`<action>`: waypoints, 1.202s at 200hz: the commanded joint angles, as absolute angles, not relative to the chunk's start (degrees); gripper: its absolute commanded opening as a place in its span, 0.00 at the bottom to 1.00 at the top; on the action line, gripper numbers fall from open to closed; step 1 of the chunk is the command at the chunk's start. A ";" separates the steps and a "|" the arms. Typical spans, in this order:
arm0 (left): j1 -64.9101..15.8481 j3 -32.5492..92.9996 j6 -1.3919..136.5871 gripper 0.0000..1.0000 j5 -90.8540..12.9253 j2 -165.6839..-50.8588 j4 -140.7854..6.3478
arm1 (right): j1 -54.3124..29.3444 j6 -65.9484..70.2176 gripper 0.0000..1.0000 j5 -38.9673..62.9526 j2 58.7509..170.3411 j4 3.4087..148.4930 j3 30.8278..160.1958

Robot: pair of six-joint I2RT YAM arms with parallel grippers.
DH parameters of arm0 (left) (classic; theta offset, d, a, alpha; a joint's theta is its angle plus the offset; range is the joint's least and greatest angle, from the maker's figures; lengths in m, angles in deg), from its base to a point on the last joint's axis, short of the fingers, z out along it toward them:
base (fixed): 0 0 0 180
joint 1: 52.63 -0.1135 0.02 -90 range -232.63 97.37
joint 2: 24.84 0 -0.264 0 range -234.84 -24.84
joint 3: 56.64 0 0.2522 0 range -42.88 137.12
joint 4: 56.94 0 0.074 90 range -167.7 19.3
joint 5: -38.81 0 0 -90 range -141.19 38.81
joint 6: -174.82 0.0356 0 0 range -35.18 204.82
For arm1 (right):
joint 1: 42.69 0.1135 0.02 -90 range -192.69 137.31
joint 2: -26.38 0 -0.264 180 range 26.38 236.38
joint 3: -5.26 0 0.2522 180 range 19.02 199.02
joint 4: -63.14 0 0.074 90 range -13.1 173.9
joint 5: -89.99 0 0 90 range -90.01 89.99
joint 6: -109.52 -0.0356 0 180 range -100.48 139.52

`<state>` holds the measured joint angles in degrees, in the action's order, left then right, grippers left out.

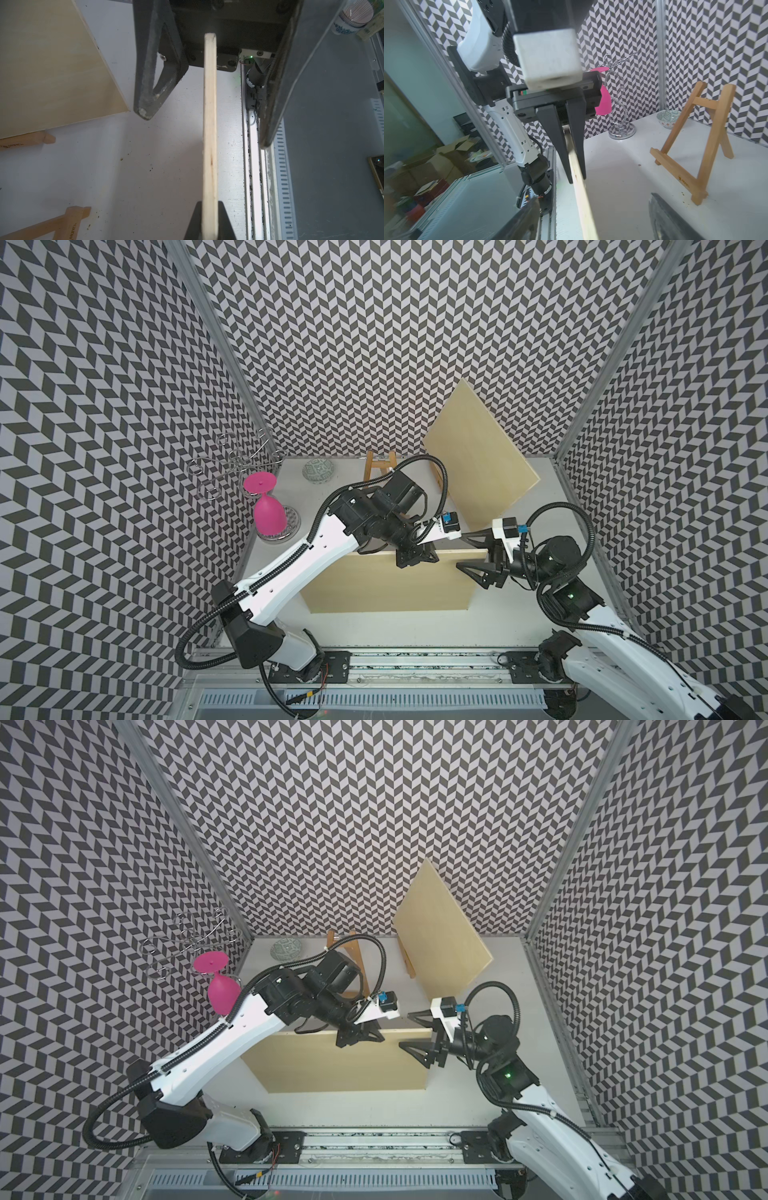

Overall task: Assemble the easel
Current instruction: Pick up the drawing board from the center of the board, then place the drawing board at the center of the board.

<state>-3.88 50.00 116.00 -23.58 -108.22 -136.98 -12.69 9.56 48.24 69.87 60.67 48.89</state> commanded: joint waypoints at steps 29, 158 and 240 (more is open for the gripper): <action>-3.85 43.55 116.68 0.00 -28.29 -101.78 -128.72 | -3.17 21.91 0.74 40.71 73.55 81.06 61.45; -3.55 37.57 115.19 0.03 -24.65 -94.60 -122.06 | 0.09 35.66 0.38 26.65 81.87 113.53 80.42; -3.67 34.85 113.26 0.39 -24.23 -90.92 -117.81 | 1.59 36.55 0.14 24.68 85.36 117.40 83.64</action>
